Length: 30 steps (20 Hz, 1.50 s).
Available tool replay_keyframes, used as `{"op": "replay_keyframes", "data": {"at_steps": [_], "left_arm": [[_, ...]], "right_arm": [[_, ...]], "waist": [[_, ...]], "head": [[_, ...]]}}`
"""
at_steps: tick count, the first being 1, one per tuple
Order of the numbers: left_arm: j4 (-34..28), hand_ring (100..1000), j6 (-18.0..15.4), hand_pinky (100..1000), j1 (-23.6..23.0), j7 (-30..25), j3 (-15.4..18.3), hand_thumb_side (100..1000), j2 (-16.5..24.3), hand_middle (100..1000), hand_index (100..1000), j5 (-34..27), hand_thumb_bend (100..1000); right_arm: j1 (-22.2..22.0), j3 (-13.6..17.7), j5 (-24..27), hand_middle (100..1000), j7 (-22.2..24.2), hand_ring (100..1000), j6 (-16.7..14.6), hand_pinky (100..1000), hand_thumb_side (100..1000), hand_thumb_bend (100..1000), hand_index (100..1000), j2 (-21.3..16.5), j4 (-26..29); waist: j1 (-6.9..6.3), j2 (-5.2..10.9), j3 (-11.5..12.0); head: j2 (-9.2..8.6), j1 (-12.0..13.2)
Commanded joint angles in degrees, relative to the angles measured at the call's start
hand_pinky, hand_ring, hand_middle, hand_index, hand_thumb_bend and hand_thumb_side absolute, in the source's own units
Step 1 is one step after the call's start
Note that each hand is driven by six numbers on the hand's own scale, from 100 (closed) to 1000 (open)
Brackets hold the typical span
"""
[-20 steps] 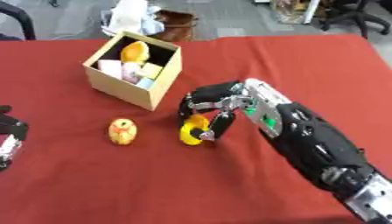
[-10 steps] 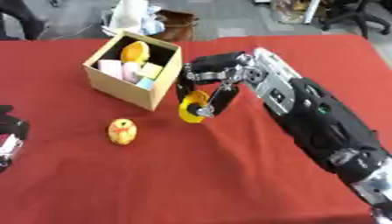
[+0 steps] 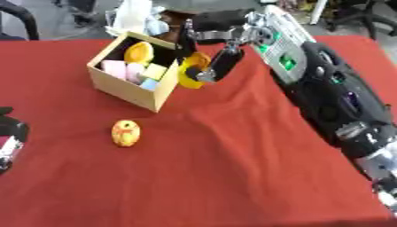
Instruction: Pick up objects on the table and place them in the box.
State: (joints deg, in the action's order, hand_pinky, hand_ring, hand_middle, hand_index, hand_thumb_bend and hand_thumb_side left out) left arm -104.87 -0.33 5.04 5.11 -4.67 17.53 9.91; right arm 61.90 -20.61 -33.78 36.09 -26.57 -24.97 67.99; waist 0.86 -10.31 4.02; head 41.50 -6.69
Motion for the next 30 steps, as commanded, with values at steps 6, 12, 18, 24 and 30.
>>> {"op": "replay_keyframes", "data": {"at_steps": [6,12,18,24,30], "left_arm": [[-0.6,562,0.0,715,1.0,-0.7,-0.4,456,0.3,563,775,-0.5,400],[-0.6,562,0.0,716,1.5,-1.3,-1.1,459,0.0,563,776,-0.9,396],[-0.6,562,0.0,716,1.9,-1.6,-1.4,458,-0.2,563,776,-1.0,395],[-0.6,562,0.1,716,1.7,-1.3,-1.1,463,-0.2,563,776,-1.0,388],[-0.6,561,0.1,716,1.6,-1.0,-1.0,462,-0.1,563,775,-0.9,389]], "right_arm": [[5.0,6.6,-7.8,273,-7.3,512,3.0,715,100,100,450,7.7,-11.8],[5.8,11.2,-14.0,276,-13.5,504,5.8,702,100,100,460,13.4,-20.2],[5.6,12.8,-21.0,425,-20.4,555,6.6,719,100,100,609,16.2,-24.4],[4.7,11.7,-27.3,785,-25.1,722,3.3,787,278,121,911,16.9,-27.3],[4.5,11.7,-31.5,870,-27.3,761,0.3,808,455,137,931,17.3,-27.3]], "waist": [[-0.05,1.39,1.9],[-0.36,1.31,3.9],[-0.37,1.14,5.0],[-0.14,1.18,4.6],[-0.08,1.25,3.8]], "head": [[-0.89,-1.5],[-0.91,-3.1],[-1.04,-3.7],[-0.88,-3.4],[-0.80,-2.9]]}}
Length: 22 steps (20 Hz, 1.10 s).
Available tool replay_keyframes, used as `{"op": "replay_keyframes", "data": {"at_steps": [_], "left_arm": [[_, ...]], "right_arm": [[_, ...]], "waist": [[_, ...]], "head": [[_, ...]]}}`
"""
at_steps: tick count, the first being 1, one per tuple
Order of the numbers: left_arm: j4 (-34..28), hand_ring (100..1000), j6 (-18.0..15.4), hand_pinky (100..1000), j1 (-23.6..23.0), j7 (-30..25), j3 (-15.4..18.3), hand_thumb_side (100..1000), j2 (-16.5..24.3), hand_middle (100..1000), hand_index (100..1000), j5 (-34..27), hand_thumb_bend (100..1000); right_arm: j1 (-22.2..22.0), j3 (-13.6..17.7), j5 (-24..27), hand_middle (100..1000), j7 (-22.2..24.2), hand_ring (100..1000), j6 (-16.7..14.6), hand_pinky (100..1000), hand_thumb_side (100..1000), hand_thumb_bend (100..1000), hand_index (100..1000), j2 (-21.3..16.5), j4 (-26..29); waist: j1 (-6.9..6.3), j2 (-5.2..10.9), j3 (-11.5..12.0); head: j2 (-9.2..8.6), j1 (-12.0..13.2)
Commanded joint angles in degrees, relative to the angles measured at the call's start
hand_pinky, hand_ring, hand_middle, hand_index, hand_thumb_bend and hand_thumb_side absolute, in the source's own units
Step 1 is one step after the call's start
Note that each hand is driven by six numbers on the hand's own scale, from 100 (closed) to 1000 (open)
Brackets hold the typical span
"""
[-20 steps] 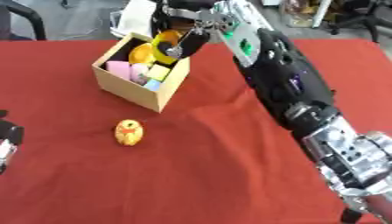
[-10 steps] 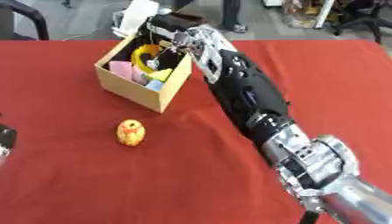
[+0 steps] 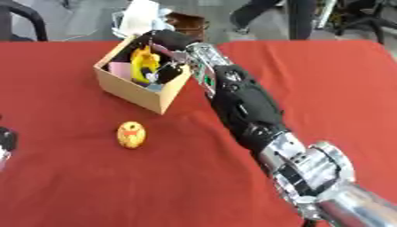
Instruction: Pick up objects on the table and place them in the box.
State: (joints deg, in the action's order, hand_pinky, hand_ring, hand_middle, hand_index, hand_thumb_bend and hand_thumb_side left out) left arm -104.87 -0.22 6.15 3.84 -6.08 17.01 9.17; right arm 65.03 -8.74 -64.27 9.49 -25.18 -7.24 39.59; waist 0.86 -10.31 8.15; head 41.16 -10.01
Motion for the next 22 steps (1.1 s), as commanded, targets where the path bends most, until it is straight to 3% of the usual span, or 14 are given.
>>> {"op": "replay_keyframes", "data": {"at_steps": [1,12,16,17,18,22], "left_arm": [[-0.6,561,0.0,716,0.4,0.3,0.6,462,0.4,562,775,-0.1,390],[-1.2,558,0.5,713,0.4,2.5,3.0,450,0.9,559,774,0.6,390],[-1.4,557,0.6,710,0.6,3.4,3.6,445,1.0,557,774,0.7,392],[-1.4,557,0.6,711,0.6,3.5,3.7,435,1.1,557,774,0.7,401],[-1.4,557,0.6,711,0.6,3.5,3.7,446,1.1,557,774,0.7,392],[-1.3,557,0.7,711,0.6,3.3,3.5,448,1.0,557,775,0.7,393]], "right_arm": [[1.1,-1.4,-0.3,851,-0.6,748,-1.9,798,434,112,927,-0.8,2.3],[-2.2,-13.2,10.5,798,5.7,753,-13.0,805,333,142,874,-8.0,19.9],[-3.1,-17.0,14.5,793,9.5,753,-15.7,808,327,151,868,-8.8,23.4],[-3.2,-17.9,15.5,795,10.5,753,-16.0,809,328,361,870,-8.7,24.0],[-3.5,-18.9,16.5,798,11.6,754,-16.2,809,330,152,871,-8.4,24.4],[-4.9,-20.9,18.8,803,16.1,751,-16.3,806,349,137,881,-6.6,25.3]], "waist": [[-0.08,1.26,-0.6],[-0.08,1.24,-2.4],[-0.08,1.33,-2.5],[-0.08,1.34,-2.5],[-0.09,1.32,-2.5],[-0.21,1.21,-2.4]], "head": [[-0.49,0.8],[-0.58,2.3],[-0.60,2.3],[-0.60,2.3],[-0.63,2.3],[-0.67,2.2]]}}
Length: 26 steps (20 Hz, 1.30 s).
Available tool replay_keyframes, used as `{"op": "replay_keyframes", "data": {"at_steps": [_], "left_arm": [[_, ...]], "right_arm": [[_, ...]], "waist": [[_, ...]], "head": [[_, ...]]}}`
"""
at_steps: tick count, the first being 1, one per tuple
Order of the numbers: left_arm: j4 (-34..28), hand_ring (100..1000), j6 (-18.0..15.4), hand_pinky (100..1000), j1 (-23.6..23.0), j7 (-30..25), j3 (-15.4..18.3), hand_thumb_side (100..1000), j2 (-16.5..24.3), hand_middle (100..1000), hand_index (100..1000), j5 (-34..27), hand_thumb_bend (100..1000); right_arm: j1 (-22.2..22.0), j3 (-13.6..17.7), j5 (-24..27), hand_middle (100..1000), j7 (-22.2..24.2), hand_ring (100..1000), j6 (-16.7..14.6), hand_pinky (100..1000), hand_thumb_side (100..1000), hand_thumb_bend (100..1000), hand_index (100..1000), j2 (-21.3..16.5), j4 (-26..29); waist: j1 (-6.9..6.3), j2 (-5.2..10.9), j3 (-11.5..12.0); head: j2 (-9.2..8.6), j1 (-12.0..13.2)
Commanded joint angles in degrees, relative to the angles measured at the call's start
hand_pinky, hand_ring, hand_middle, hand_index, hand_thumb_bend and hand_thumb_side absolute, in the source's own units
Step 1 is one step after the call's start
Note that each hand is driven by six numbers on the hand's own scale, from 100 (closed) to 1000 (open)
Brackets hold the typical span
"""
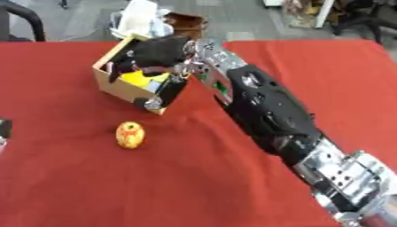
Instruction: Pick up objects on the table and place them in the box.
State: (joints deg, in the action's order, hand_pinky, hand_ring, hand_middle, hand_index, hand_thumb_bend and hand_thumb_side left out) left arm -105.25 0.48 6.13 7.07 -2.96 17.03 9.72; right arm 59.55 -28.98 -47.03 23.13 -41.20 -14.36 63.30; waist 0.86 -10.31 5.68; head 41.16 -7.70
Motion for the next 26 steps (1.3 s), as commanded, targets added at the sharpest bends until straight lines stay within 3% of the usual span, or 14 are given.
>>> {"op": "replay_keyframes", "data": {"at_steps": [1,8,12,26], "left_arm": [[-0.9,557,0.0,711,0.6,0.0,0.3,449,0.9,557,775,0.1,394],[-0.9,557,-0.1,712,0.7,-0.5,0.0,452,0.8,557,775,0.1,394],[-0.8,556,-0.1,712,0.6,-0.5,0.0,453,0.8,557,775,0.2,395],[-0.8,556,-0.1,712,0.7,-0.7,-0.1,454,0.7,557,776,0.1,397]], "right_arm": [[0.3,-0.8,1.9,803,3.6,750,-0.3,805,349,135,882,1.0,1.6],[-1.8,-0.1,2.9,799,11.4,743,0.0,800,330,119,882,3.9,0.7],[-3.0,0.4,3.0,798,13.5,739,-0.1,796,338,118,882,4.6,-0.5],[-5.0,2.4,-3.9,802,11.3,739,-2.3,793,342,125,888,6.6,-7.5]], "waist": [[-0.22,1.18,0.1],[-0.25,1.03,0.2],[-0.21,0.95,0.2],[-0.28,0.83,0.4]], "head": [[-0.67,-0.2],[-0.66,-0.2],[-0.67,-0.2],[-0.80,-0.3]]}}
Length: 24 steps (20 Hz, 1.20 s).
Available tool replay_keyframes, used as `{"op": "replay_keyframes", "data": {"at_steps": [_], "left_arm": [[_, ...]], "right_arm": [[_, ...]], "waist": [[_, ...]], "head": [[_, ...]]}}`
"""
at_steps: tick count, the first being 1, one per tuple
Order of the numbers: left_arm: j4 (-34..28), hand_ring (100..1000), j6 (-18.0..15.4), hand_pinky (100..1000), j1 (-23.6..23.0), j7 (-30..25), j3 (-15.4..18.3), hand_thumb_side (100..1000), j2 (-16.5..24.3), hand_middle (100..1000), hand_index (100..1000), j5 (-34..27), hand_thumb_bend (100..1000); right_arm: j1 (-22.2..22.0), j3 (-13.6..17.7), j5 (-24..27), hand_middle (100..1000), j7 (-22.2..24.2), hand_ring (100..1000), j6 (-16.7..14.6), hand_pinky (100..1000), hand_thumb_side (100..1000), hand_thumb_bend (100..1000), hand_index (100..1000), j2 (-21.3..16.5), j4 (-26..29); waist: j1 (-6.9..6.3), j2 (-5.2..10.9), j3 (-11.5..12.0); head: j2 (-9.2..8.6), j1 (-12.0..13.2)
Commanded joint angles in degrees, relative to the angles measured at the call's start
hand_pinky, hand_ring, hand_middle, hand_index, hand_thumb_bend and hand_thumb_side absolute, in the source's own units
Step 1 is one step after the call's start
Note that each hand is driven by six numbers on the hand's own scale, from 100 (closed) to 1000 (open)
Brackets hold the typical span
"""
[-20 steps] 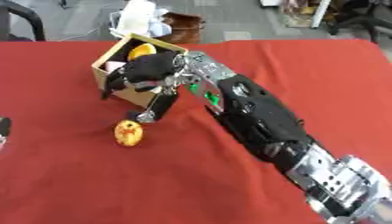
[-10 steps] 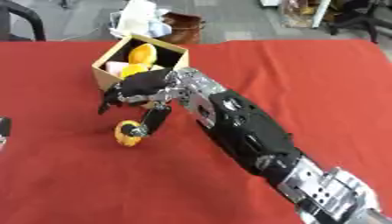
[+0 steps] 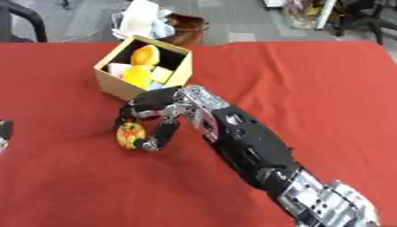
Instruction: Pick up objects on the table and place them in the box.
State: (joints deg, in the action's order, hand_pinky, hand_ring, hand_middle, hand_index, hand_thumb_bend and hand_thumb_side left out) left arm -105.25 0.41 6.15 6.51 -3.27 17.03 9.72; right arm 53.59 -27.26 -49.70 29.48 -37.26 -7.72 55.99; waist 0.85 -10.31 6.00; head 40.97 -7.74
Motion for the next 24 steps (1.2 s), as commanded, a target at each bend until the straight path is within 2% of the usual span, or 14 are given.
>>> {"op": "replay_keyframes", "data": {"at_steps": [1,7,8,10,13,14,15,16,19,24], "left_arm": [[-0.8,556,-0.1,712,0.7,-0.1,0.2,454,0.7,557,776,0.1,397],[-0.7,556,-0.1,712,0.7,-0.1,0.1,454,0.7,557,776,0.1,397],[-0.7,555,-0.1,712,0.7,-0.1,0.1,456,0.6,556,776,0.1,397],[-0.6,554,0.0,712,0.7,-0.2,0.0,456,0.6,556,775,0.1,397],[-0.6,554,0.0,712,0.8,-0.3,-0.1,457,0.6,556,775,0.1,397],[-0.6,554,0.0,712,0.8,-0.3,-0.1,457,0.6,556,775,0.1,397],[-0.6,554,0.0,712,0.8,-0.2,-0.1,460,0.6,555,775,0.1,393],[-0.6,554,0.0,712,0.8,-0.2,-0.1,461,0.6,555,775,0.1,392],[-0.6,553,0.0,712,0.8,-0.2,-0.1,462,0.6,555,775,0.1,390],[-0.6,553,0.1,712,0.7,0.0,-0.1,464,0.6,555,775,0.0,387]], "right_arm": [[0.9,0.7,-1.5,802,4.7,739,-6.4,793,342,125,888,0.0,-0.4],[0.7,1.1,-2.9,800,3.3,739,-6.8,791,327,137,887,0.3,-1.1],[0.7,1.1,-3.0,634,3.2,654,-6.9,755,100,152,784,0.4,-1.1],[1.0,1.5,-3.1,536,2.0,606,-6.7,739,100,162,704,1.0,-0.3],[1.2,1.5,-3.9,453,-0.8,559,-6.4,720,100,177,622,1.2,0.5],[1.2,1.4,-4.2,453,-1.8,559,-6.4,720,100,177,622,1.2,0.6],[1.2,1.5,-4.6,394,-2.8,531,-6.3,710,100,181,550,1.3,0.8],[1.2,1.5,-5.0,362,-3.8,514,-6.2,702,100,152,515,1.3,0.9],[1.4,1.6,-5.4,313,-7.0,484,-6.0,689,100,104,466,1.2,1.4],[4.3,1.6,-3.7,307,-11.0,481,-5.3,698,100,150,460,-1.1,4.8]], "waist": [[-0.26,0.83,0.1],[-0.24,0.82,0.0],[-0.25,0.82,0.1],[-0.30,0.83,0.2],[-0.29,0.85,0.3],[-0.28,0.86,0.3],[-0.28,0.87,0.3],[-0.27,0.88,0.3],[-0.23,0.91,0.4],[-0.14,1.09,0.2]], "head": [[-0.62,-0.2],[-0.61,-0.2],[-0.61,-0.2],[-0.65,-0.4],[-0.73,-0.5],[-0.74,-0.5],[-0.75,-0.6],[-0.75,-0.6],[-0.77,-0.6],[-0.69,-0.4]]}}
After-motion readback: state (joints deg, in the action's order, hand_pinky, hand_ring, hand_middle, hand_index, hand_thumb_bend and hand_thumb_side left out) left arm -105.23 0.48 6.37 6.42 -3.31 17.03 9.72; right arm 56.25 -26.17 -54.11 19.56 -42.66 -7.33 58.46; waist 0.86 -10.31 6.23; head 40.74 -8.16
